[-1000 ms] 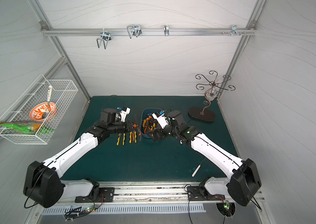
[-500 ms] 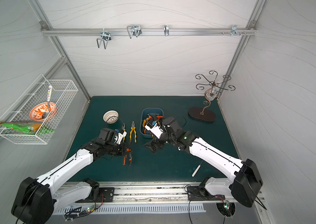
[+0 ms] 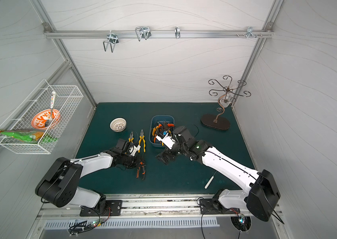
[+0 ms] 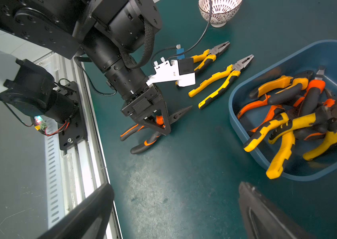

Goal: Take the pliers out of the storage box
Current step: Place the pliers at the center of the board.

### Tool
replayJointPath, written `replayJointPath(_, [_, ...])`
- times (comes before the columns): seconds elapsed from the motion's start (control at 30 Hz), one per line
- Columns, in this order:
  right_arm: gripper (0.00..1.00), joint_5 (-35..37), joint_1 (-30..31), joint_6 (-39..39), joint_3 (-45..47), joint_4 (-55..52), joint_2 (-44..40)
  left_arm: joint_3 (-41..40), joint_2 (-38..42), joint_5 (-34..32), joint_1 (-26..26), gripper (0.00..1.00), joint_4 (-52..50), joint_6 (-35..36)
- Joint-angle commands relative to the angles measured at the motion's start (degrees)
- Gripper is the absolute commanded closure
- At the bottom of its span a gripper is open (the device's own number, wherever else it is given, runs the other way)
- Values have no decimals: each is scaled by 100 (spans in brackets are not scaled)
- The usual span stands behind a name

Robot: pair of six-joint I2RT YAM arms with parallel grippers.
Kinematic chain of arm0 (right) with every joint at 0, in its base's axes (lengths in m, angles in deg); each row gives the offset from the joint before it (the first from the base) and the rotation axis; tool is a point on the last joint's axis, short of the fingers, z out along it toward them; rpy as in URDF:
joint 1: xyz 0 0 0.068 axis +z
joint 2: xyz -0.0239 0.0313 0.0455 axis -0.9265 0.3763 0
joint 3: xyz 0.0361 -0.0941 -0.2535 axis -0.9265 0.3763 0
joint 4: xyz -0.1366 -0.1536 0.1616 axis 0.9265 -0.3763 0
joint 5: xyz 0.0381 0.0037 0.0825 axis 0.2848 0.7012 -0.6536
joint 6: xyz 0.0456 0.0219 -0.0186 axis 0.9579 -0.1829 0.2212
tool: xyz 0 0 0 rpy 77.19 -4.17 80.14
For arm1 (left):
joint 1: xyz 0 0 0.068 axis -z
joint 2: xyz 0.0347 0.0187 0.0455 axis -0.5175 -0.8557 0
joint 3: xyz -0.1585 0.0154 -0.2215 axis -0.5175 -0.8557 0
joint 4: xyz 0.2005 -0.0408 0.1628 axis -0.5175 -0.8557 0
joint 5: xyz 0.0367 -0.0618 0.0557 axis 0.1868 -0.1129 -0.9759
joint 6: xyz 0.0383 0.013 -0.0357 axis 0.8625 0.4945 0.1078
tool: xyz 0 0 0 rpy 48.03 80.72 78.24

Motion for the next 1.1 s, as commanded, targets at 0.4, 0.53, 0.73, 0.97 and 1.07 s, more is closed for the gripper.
replayJointPath(0.4, [1, 425, 0, -70, -34, -213, -224, 531, -225, -579, -6, 60, -759, 74])
replayJointPath(0.53, [1, 473, -13, -53, -29, -196, -252, 584, -190, -711, -5, 58, -893, 97])
replayJointPath(0.73, [1, 738, -108, 130, -5, -101, -376, 680, 136, -1256, -5, 47, -1318, 93])
replayJointPath(0.97, [1, 942, -772, 1031, 28, 332, -534, 796, 883, -1510, 12, 33, -1435, -178])
replayJointPath(1.07, [1, 1220, -998, 1340, -159, 342, -394, 803, 1360, -1507, 97, 25, -1179, -188])
